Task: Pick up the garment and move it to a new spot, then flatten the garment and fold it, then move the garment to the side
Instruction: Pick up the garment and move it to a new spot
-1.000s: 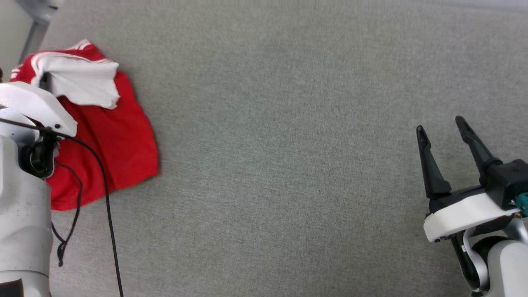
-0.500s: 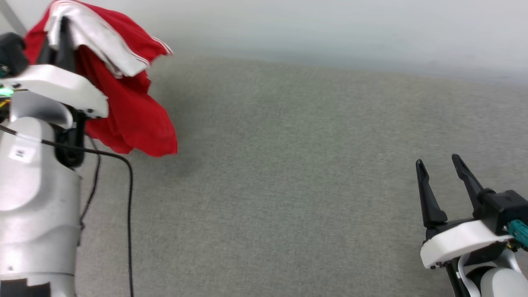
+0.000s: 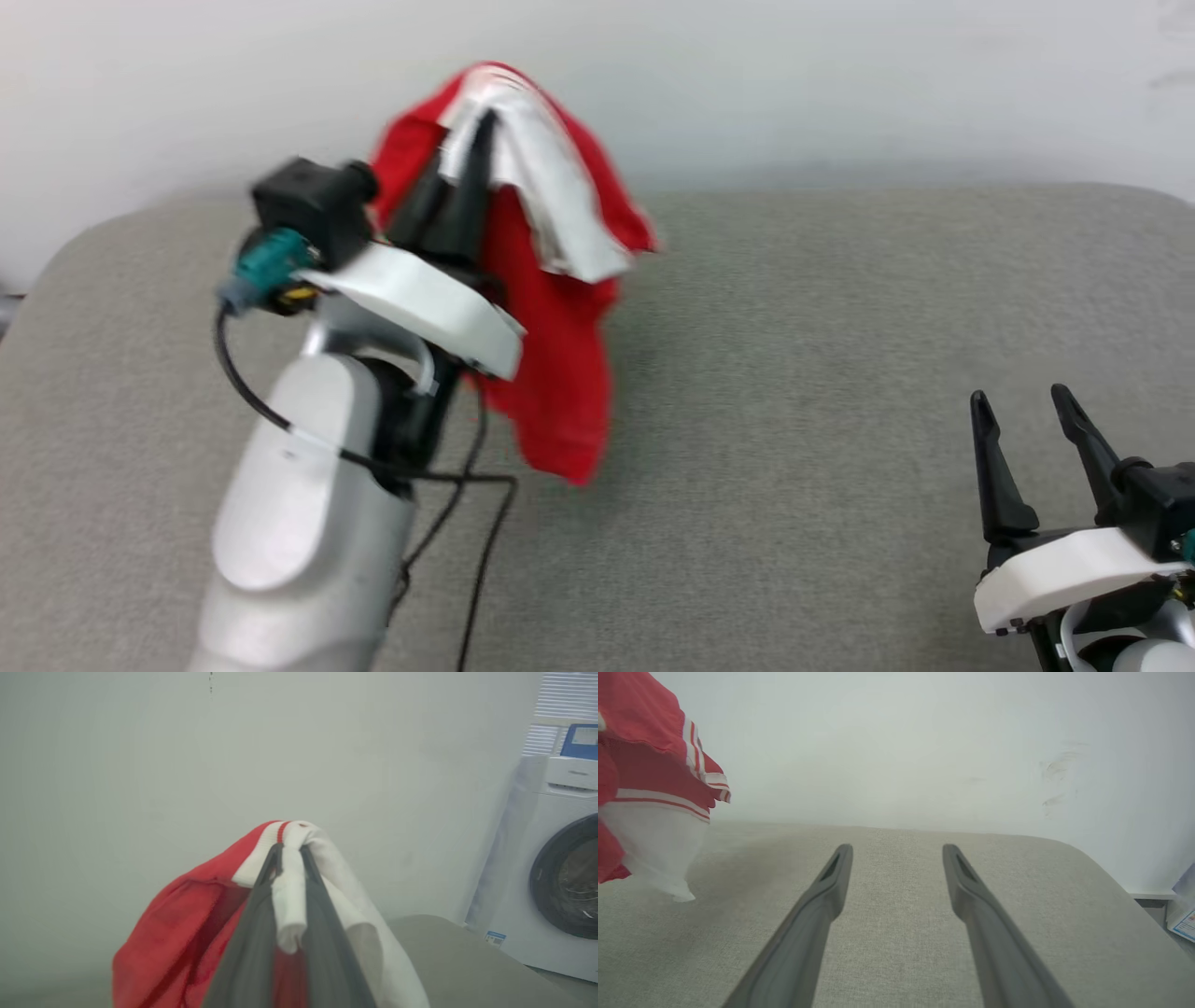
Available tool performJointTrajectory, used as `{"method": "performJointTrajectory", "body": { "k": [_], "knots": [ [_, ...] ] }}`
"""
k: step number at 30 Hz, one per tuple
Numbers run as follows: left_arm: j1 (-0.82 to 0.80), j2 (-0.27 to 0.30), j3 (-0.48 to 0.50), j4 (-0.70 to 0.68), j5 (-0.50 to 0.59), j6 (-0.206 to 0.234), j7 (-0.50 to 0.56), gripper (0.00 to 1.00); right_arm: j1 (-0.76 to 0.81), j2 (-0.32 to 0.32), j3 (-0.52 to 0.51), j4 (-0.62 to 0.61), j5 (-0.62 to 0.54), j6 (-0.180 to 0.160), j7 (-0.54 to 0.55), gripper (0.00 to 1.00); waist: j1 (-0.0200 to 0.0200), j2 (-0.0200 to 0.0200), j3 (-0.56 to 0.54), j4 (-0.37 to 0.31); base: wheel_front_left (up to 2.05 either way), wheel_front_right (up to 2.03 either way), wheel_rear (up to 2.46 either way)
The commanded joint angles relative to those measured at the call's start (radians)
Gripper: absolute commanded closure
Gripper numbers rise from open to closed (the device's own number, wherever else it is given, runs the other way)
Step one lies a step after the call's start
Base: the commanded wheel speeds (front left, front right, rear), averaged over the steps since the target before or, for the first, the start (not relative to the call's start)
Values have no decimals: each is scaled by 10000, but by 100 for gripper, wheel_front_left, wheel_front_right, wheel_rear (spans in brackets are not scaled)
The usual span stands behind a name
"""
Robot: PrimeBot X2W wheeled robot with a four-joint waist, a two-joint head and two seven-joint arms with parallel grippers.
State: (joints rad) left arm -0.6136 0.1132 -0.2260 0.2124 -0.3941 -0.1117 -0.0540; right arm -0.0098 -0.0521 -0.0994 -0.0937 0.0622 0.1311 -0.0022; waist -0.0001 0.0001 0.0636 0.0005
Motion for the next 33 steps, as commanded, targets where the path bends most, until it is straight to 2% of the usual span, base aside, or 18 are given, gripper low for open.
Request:
{"method": "performJointTrajectory", "body": {
  "k": [1, 7, 13, 17, 23, 24, 25, 33],
  "knots": [
    [199, -30, -51, -113, -74, -21, 16, 100, 94, 23, 0, -29, 34, -7, 12, 0, 1, -1, 18, -258, 0, 0, 0],
    [1666, -379, -1442, -1063, -561, -102, 577, 100, 27, 25, -8, -46, 127, -5, -61, 0, 1, -1, 406, -681, 0, 0, 0],
    [3216, -480, -2522, -651, -1122, -131, 1084, 100, -167, 24, 6, -81, 238, -7, -159, 0, 1, -1, 1004, -784, 0, 0, 0],
    [3893, -451, -2713, -35, -1352, -56, 1284, 100, -297, 24, -47, -84, 209, -5, -228, 0, 1, -1, 1323, -681, 0, 0, 0],
    [4159, -272, -2583, 759, -1300, 141, 933, 100, -449, 23, -2, -33, 150, -7, -277, 0, 1, -1, 1486, -441, 0, 0, 0],
    [4106, -252, -2571, 782, -1234, 156, 800, 91, -461, 23, -1, -16, 135, -7, -292, 0, 1, -1, 1472, -393, 0, 0, 0],
    [4052, -256, -2589, 773, -1169, 151, 645, 0, -458, 23, -11, 3, 119, -7, -298, 0, 1, -1, 1436, -338, 0, 0, 0],
    [4083, -163, -2488, 252, -625, 404, -906, 0, -199, 23, 0, 116, 48, -7, -206, 0, 1, -1, 727, 20, 0, 0, 0]
  ]
}}
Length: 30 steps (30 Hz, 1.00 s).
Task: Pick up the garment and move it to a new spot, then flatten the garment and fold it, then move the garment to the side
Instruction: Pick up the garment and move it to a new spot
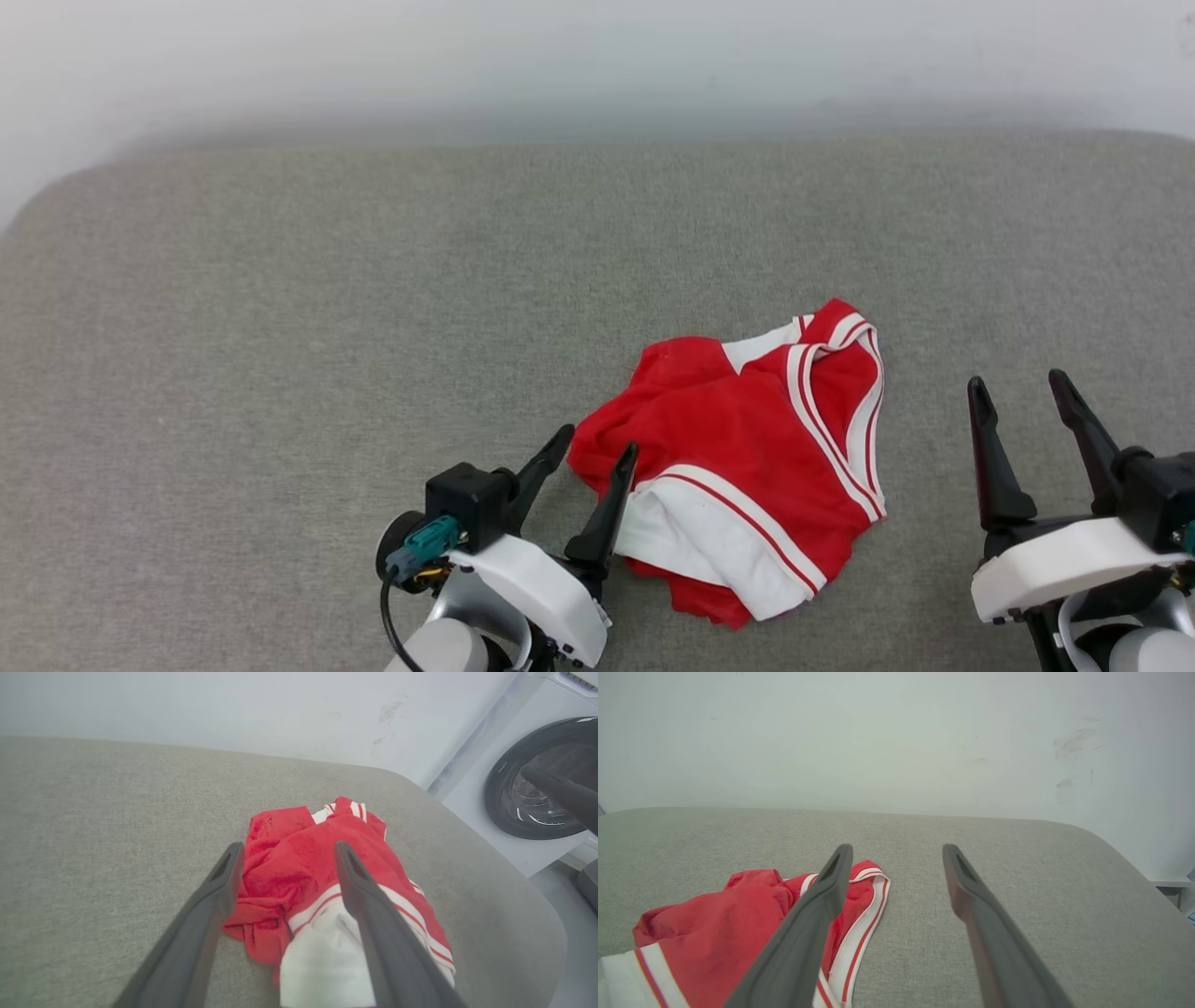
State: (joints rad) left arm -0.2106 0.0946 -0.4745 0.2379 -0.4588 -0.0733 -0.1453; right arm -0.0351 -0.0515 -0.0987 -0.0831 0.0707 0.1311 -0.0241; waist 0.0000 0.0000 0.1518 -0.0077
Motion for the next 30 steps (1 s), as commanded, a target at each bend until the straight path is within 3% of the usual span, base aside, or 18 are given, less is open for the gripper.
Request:
{"method": "performJointTrajectory", "body": {
  "k": [1, 15, 30],
  "knots": [
    [103, 70, 25, -76, 138, 92, -144, 0, 122, 18, 10, 3, -44, -7, 39, 0, 0, 0, -263, 137, 0, 0, 0],
    [722, 940, 1179, -979, 1181, 1619, -1137, 0, 995, 18, -93, -114, 354, -5, 315, 0, 0, 0, -1551, 348, 0, 0, 0],
    [1995, 1641, 2030, -1281, 931, 2101, -1069, 0, 1537, 17, 214, -309, 573, -5, 388, 0, 0, 0, -1894, 251, 0, 0, 0]
  ]
}}
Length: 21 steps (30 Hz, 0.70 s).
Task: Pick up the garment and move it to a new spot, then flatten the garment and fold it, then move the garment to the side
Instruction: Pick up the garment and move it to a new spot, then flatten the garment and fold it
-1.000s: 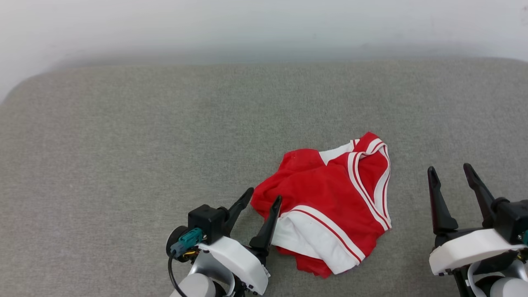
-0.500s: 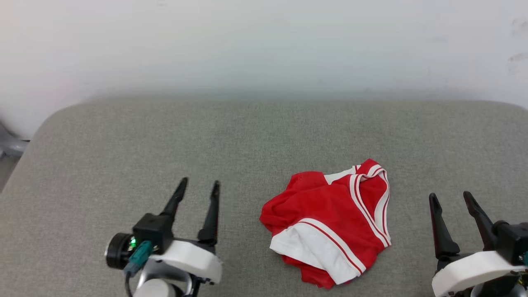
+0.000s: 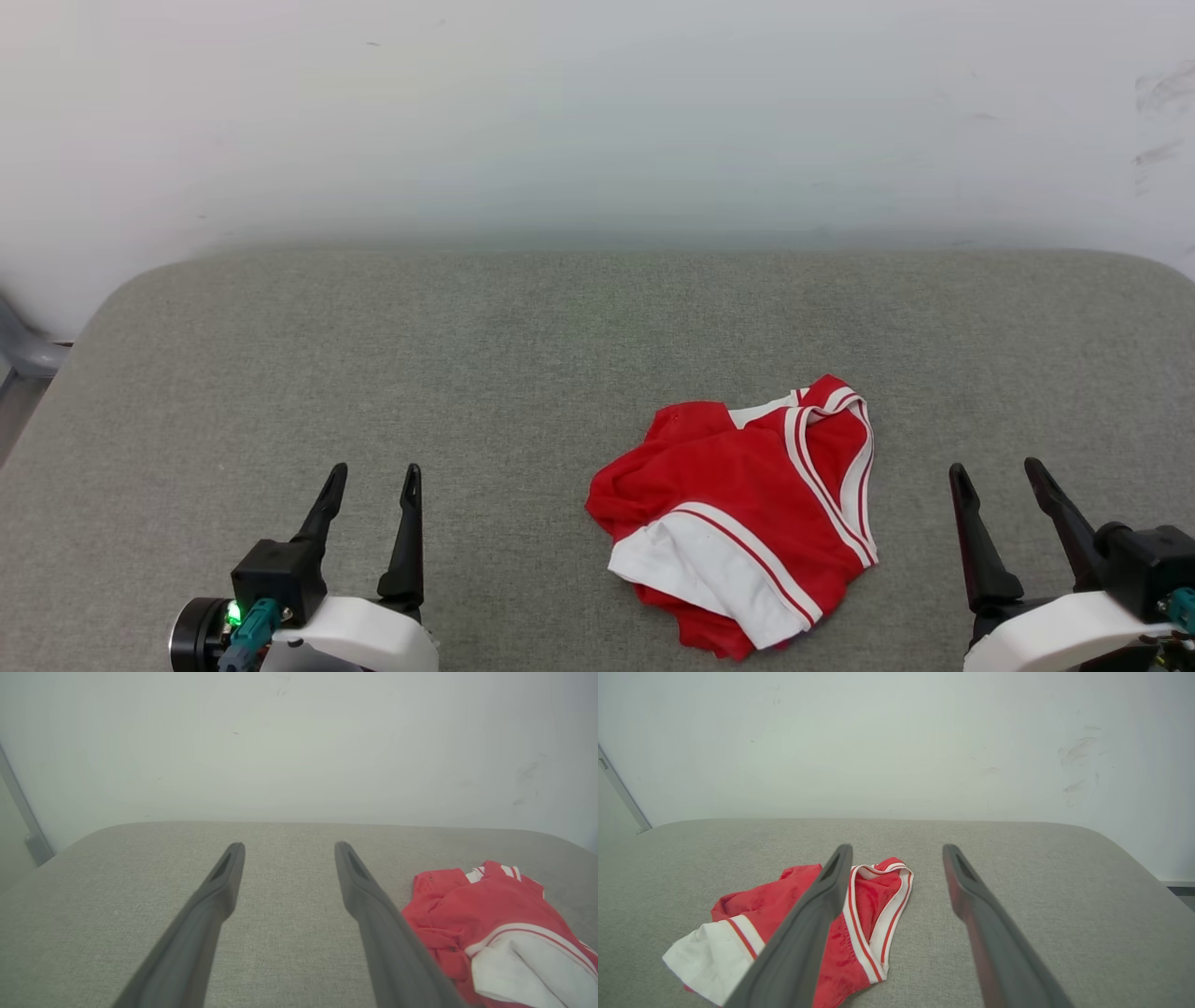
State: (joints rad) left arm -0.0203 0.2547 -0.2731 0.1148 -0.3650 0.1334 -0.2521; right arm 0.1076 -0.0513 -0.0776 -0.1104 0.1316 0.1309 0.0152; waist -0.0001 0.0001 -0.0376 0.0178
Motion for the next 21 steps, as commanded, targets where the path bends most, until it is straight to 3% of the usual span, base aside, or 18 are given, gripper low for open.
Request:
{"method": "performJointTrajectory", "body": {
  "k": [1, 16, 21],
  "knots": [
    [121, 64, 7, -48, -10, 36, 13, 0, 128, 15, 12, -52, -53, -3, 7, 0, 1, -1, -1, -8, 0, 0, 0],
    [-182, 222, -130, -155, 4, 75, 297, 0, 60, 15, -19, -111, -117, -3, 78, 0, 1, -1, 154, 18, 0, 0, 0],
    [-638, 32, -467, -385, -521, -396, 1420, 0, 7, 15, -52, -159, -194, -3, 134, 0, 1, -1, 278, 57, 0, 0, 0]
  ]
}}
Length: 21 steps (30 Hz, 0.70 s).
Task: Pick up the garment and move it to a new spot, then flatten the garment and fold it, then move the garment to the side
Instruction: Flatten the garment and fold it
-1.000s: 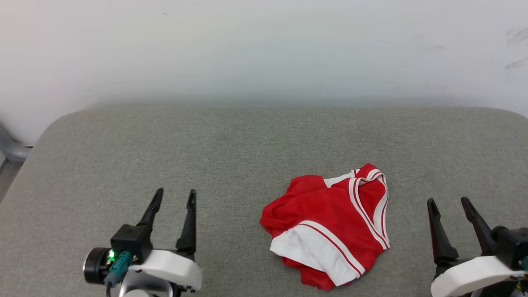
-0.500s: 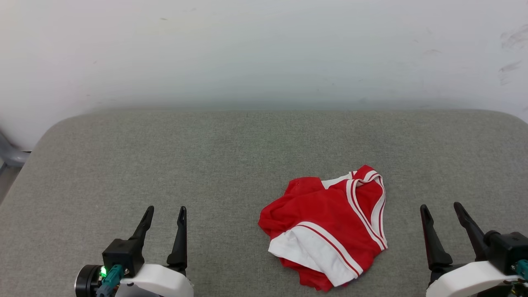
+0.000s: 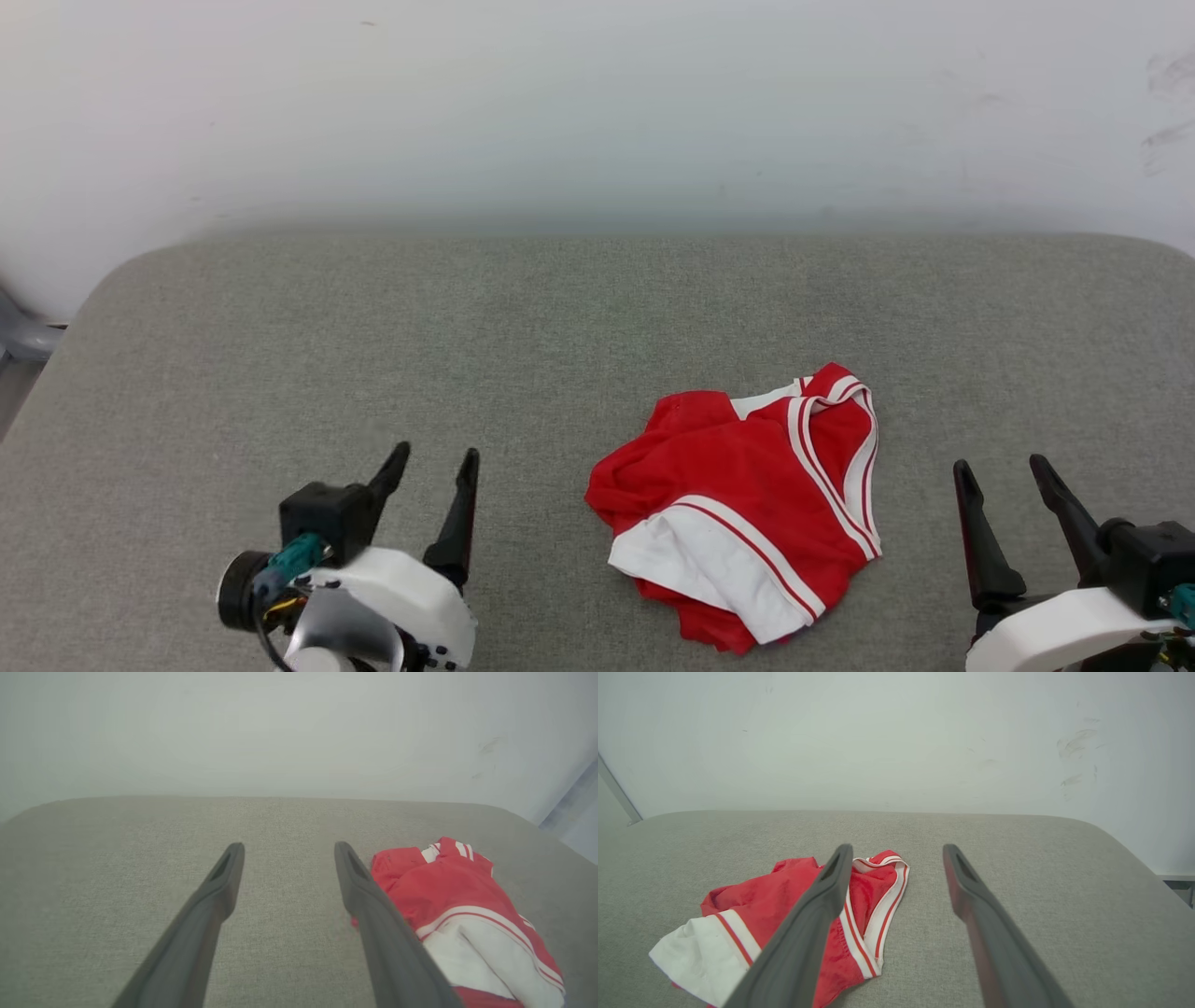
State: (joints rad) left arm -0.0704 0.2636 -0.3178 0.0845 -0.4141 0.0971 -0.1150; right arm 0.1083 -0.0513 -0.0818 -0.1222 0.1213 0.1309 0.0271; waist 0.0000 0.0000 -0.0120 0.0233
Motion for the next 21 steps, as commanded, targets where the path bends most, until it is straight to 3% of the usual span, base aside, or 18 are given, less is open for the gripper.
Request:
{"method": "performJointTrajectory", "body": {
  "k": [1, 12, 21],
  "knots": [
    [-249, -4, -108, -102, -95, -91, 428, 0, -29, 15, 23, -40, -97, -3, 43, 0, 0, 0, 56, -12, 0, 0, 0],
    [-1504, -251, -1658, -267, -944, -1076, 4306, 0, -441, 15, 140, -121, -92, -3, 79, 0, 0, 0, 979, -336, 0, 0, 0],
    [-2037, -414, -2489, 605, -1256, -1492, 5960, 0, -809, 17, 210, 145, -6, -3, -115, 0, 0, 0, 1605, -761, 0, 0, 0]
  ]
}}
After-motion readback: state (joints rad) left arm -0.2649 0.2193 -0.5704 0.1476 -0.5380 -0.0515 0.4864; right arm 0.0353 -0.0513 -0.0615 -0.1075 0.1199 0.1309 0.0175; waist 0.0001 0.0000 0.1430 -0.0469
